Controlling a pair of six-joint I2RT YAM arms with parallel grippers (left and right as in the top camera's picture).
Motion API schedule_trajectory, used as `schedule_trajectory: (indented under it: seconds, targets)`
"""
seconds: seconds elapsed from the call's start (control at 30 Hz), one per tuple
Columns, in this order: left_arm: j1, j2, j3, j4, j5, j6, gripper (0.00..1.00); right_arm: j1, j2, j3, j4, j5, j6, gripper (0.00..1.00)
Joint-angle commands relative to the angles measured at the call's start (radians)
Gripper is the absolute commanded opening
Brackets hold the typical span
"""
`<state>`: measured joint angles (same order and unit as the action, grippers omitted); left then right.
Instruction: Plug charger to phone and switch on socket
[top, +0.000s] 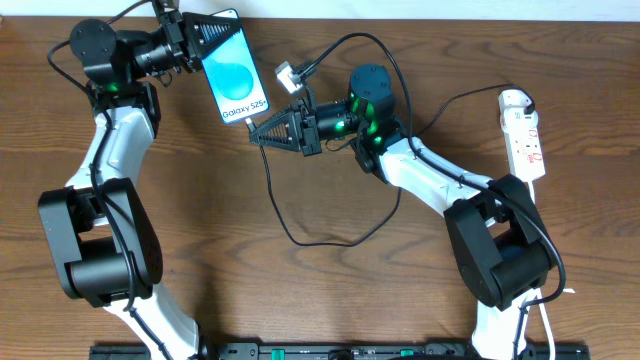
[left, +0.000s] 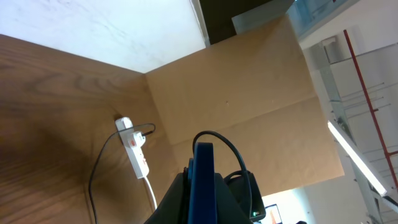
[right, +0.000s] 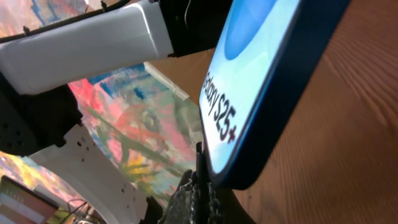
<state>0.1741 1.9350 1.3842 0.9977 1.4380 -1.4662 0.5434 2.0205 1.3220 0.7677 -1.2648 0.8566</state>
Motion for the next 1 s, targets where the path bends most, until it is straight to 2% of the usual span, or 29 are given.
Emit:
schedule_trajectory:
  seconds: [0.0, 0.97]
  targets:
    - [0.003, -0.025, 0.013, 0.011, 0.005, -0.003, 0.07, -0.006, 0.002, 0.008, 0.002, 0.026, 0.023, 0.01]
    - [0.003, -0.025, 0.013, 0.011, 0.018, -0.002, 0.08, -0.006, 0.002, 0.008, 0.0, 0.072, 0.077, 0.01]
